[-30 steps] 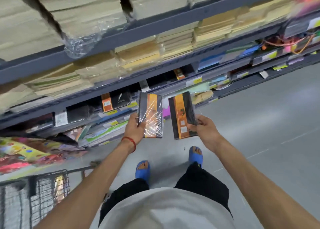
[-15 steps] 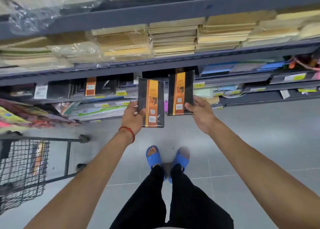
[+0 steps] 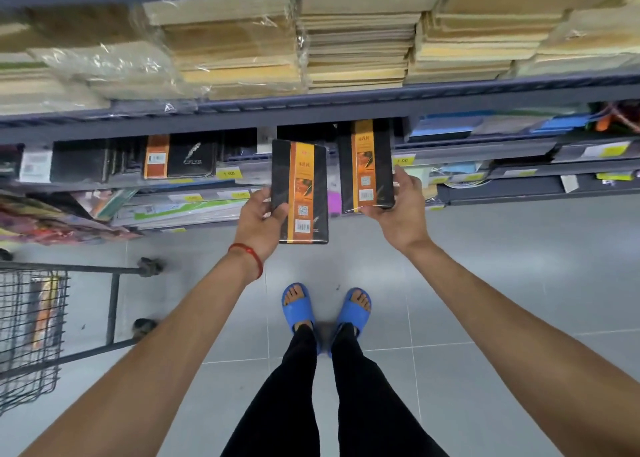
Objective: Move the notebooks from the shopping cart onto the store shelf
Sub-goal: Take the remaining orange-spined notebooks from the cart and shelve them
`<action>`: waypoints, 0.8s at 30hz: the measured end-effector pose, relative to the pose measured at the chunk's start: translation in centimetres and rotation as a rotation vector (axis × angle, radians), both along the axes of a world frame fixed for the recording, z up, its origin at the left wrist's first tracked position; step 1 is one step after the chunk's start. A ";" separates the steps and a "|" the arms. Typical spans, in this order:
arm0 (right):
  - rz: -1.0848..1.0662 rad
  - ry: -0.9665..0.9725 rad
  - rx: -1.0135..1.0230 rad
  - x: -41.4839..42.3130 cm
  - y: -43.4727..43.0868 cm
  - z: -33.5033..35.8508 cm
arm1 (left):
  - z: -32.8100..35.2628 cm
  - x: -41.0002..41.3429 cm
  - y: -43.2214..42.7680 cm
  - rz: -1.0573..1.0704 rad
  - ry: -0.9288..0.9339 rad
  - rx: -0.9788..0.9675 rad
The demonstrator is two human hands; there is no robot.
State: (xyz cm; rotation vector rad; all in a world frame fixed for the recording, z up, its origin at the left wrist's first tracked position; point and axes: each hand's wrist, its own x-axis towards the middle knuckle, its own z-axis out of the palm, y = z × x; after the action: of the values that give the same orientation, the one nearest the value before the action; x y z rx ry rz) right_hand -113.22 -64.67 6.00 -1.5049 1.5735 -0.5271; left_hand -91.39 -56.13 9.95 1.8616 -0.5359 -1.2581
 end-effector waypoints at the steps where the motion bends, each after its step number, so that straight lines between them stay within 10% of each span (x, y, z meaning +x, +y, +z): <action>1: 0.005 0.010 -0.022 0.4 -0.2 0.2 | 0.1 0.0 0.0 -0.003 -0.003 -0.005; 24: 0.003 0.001 -0.167 -0.5 -2.3 1.5 | 1.7 -3.7 -2.6 -0.076 0.009 -0.017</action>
State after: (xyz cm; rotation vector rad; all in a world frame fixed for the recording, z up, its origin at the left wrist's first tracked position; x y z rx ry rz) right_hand -113.70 -67.02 7.46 -1.6313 1.5590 -0.6707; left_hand -95.08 -58.74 11.62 1.8356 -0.6158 -1.3068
